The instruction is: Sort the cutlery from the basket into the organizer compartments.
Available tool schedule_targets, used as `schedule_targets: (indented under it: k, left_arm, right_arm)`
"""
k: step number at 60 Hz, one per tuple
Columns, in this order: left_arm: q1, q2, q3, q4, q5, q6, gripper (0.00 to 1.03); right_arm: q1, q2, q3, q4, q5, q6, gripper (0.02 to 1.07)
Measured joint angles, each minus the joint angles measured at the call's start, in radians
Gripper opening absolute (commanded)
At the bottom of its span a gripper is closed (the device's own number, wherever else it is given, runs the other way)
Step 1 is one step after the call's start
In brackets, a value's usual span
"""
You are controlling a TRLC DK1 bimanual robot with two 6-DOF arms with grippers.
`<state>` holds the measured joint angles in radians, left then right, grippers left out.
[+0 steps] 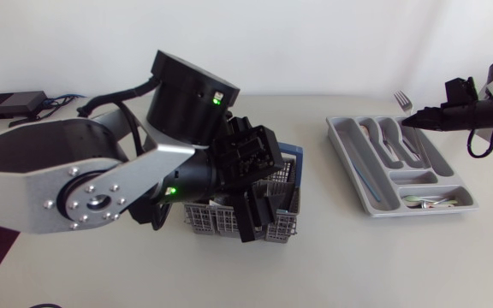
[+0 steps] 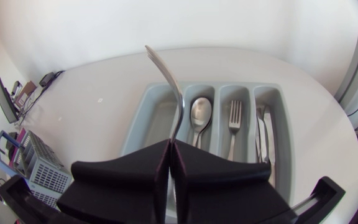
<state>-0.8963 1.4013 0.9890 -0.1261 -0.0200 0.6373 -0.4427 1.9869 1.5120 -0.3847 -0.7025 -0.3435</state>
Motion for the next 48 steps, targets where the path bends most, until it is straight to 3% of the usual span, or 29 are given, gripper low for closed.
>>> schedule_targets:
  k: [15, 48]
  left_arm:
    - [-0.002, 0.0, -0.013, -0.004, 0.0, 0.018, 0.87]
    - [-0.023, 0.002, -0.043, -0.005, 0.0, 0.022, 0.87]
  right_arm:
    - [-0.004, 0.193, 0.146, 0.04, 0.034, 0.057, 0.07]
    - [0.003, 0.378, 0.346, 0.048, 0.098, 0.161, 0.07]
